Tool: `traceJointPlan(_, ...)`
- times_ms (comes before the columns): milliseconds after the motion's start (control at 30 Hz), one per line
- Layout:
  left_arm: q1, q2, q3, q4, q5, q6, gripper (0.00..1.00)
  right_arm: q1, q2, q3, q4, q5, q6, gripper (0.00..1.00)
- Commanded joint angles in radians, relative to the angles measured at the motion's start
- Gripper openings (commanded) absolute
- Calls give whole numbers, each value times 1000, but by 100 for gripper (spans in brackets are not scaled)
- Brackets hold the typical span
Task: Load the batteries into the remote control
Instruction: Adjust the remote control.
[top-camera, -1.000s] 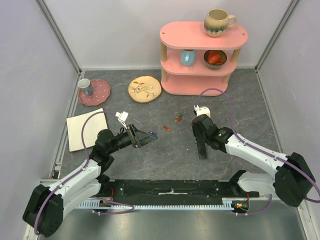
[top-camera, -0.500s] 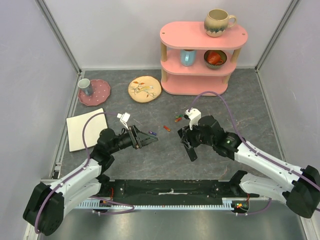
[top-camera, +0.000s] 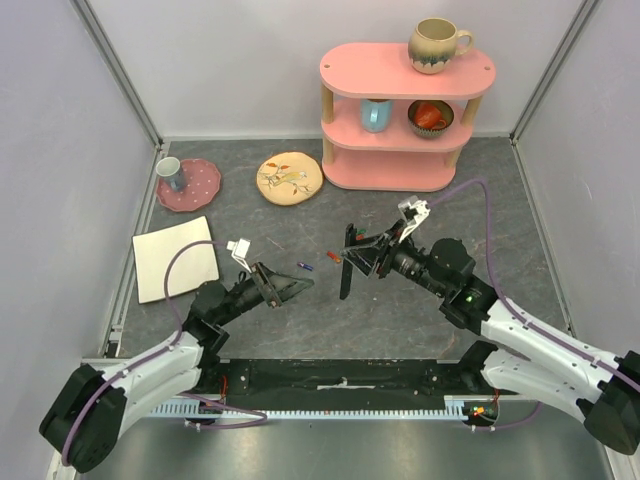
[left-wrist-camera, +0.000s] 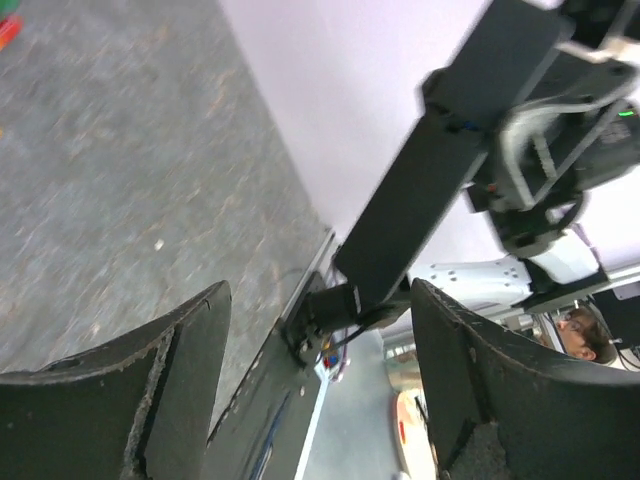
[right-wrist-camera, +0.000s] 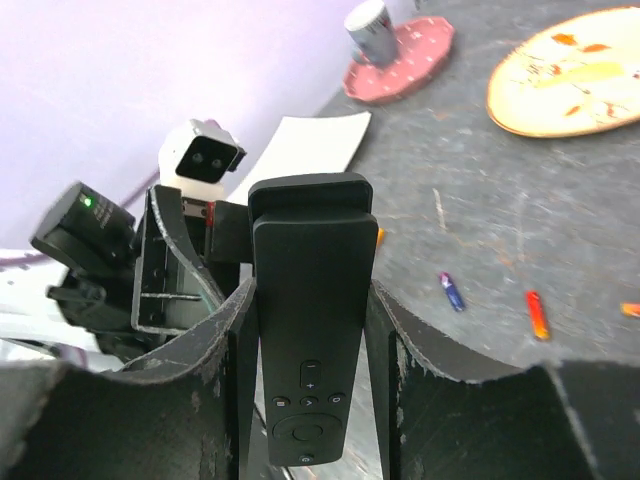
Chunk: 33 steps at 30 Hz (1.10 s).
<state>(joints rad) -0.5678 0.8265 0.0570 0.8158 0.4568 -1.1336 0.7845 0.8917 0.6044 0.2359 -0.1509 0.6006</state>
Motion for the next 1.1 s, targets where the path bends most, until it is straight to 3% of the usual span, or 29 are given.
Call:
traceJointPlan(0,-64,-116,-29,209,-194,67,79,1,-13,-92,419,-44,218,0)
traceJointPlan(100,-112,-162,-31,235,-279,113,85,1,-11,-161,594,-49,313,0)
traceJointPlan(167,-112,-165,-28,232,-309,59,97,-1,-7,-204,716,-39,358,0)
traceJointPlan(333,-112,-101,-51,307,-285,-55,99,1,-5,-241,859,-24,364,0)
traceJointPlan(433,-115,-47,-86,460,-279,-144,95,1,-14,-242,864,-21,317,0)
traceJointPlan(533,-151,-9,-62,465,-254,-126,88,9,-26,-247,852,13,239,0)
traceJointPlan(667,-352,-18,35,330,-409,139,85,19,-30,-249,827,92,180,0)
traceJointPlan(733,-432,2,81,318,-446,202,86,21,-22,-230,792,94,176,0)
traceJointPlan(933,-435,17,84,371,-434,244,94,21,-43,-189,660,-55,133,0)
traceJointPlan(1067,-391,-67,55,288,-405,239,94,7,-125,-213,635,-116,192,0)
